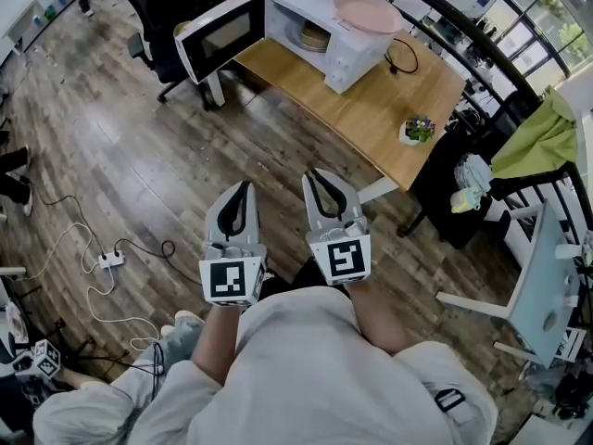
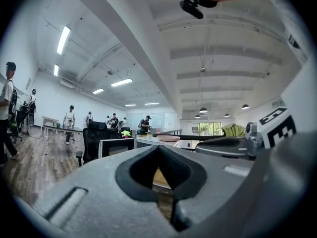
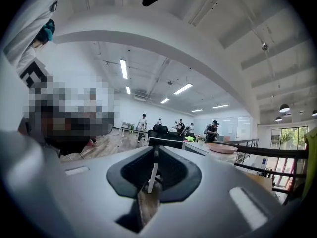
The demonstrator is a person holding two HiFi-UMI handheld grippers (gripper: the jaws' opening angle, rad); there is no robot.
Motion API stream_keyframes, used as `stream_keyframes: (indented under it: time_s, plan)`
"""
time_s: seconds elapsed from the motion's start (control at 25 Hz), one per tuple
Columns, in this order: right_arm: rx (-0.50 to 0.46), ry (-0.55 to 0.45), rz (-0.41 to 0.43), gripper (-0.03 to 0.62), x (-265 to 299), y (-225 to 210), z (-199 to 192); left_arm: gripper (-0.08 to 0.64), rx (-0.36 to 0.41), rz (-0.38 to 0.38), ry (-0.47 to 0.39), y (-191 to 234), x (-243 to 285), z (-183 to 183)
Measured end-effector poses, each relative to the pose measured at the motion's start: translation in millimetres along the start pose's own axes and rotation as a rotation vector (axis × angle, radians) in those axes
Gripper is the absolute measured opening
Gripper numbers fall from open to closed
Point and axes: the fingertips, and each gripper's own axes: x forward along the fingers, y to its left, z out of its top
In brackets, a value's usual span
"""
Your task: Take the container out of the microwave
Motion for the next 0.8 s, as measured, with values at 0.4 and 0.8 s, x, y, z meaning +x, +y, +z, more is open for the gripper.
stream_keyframes:
  time_s: [0.4, 0.8]
  plan:
    - [-0.002, 0.012, 0.047, 0.043, 58.2, 12.1, -6.0, 0.003, -0.025, 0.022, 0.027, 43.2, 27.5, -11.8]
    - [0.008, 0.005, 0.061, 0.043, 141.1, -30.9, -13.5, 0.003, 0.000, 0.042, 0.035, 79.5, 113.3, -8.4]
